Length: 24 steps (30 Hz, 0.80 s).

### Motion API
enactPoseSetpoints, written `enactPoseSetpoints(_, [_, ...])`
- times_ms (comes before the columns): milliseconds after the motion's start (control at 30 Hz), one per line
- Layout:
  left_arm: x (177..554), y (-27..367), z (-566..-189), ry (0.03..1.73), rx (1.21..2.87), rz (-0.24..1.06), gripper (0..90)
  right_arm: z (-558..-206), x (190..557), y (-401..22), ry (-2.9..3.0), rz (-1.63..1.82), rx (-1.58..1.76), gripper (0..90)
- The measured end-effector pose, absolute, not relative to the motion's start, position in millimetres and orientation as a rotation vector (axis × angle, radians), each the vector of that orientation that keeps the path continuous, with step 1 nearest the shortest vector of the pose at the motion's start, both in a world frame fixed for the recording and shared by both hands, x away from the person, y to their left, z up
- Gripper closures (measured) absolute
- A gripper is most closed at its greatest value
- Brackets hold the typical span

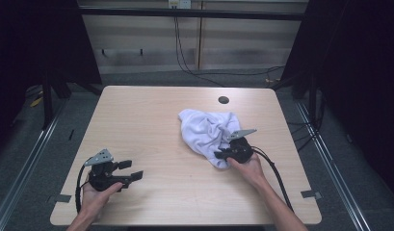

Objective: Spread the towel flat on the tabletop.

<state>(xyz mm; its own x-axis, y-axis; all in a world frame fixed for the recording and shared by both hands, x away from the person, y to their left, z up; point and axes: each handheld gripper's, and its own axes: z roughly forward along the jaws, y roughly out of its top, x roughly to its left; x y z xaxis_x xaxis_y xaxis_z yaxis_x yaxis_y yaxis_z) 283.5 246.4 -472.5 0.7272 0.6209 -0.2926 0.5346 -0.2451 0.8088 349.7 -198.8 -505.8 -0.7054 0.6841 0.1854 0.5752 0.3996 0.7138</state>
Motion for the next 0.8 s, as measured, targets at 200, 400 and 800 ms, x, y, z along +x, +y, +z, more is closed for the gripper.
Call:
enactPoseSetpoints(200, [282, 239, -473, 0.859, 1.950, 0.105, 39.5, -504, 312, -192, 2.611, 1.223, 1.011, 79.5])
enactPoseSetpoints(400, [285, 223, -472, 0.769, 1.994, 0.122, 51.9, -500, 269, -183, 2.715, 1.211, 0.884, 78.8])
enactPoseSetpoints(800, [311, 156, -469, 0.658, 2.020, 0.036, 52.4, -481, 242, -228, 2.500, 1.282, 1.086, 56.7])
